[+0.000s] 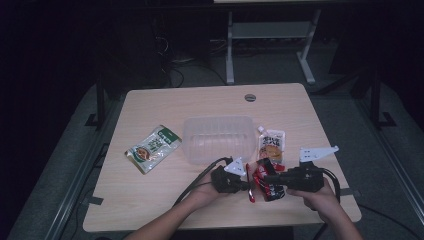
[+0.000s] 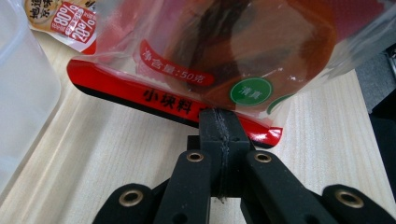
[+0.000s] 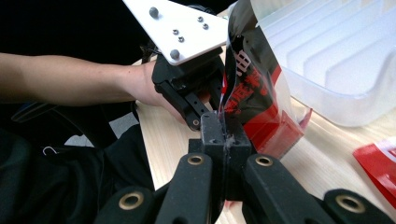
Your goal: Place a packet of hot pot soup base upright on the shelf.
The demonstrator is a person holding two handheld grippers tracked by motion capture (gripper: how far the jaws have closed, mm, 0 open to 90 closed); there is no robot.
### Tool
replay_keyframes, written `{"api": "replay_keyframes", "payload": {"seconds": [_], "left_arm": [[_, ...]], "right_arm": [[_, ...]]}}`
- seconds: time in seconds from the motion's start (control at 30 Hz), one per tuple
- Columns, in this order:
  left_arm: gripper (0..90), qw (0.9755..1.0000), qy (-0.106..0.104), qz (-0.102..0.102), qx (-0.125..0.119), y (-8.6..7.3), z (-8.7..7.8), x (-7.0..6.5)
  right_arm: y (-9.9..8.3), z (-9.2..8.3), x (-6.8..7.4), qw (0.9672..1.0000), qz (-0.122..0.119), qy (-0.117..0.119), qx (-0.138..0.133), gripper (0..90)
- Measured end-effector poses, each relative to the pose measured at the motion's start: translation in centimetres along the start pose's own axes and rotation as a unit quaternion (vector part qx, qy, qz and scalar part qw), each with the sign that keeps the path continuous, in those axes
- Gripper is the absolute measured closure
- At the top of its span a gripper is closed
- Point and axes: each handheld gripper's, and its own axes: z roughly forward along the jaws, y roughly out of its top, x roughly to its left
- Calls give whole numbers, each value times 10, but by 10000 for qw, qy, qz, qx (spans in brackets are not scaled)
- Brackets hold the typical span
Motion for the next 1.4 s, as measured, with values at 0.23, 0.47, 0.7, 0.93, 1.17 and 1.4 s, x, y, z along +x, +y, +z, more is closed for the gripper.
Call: {"api": "replay_keyframes", "payload": {"seconds": [0.23, 0.47, 0.7, 0.93, 1.17, 1.4], "left_arm": [[824, 10000, 10, 29, -50, 2, -17, -2], [730, 10000, -54, -22, -70, 2, -47, -7], [630, 9998, 78, -153, 36, -21, -84, -9], [552, 9982, 311, -519, 40, -51, -121, -5], [469, 9950, 592, -806, 63, -79, -148, -7], [398, 9917, 852, -964, 30, -99, -168, -9]], "right_arm": [[1, -7, 1, 9999, 17, -87, -95, 900], [5, -10, 4, 9998, -82, -117, -158, 900], [14, -12, 12, 9993, -258, -96, -261, 900], [26, -9, 16, 9986, -405, -114, -305, 900], [38, -8, 16, 9981, -462, -234, -332, 900], [53, -8, 13, 9968, -557, -368, -431, 900]]}}
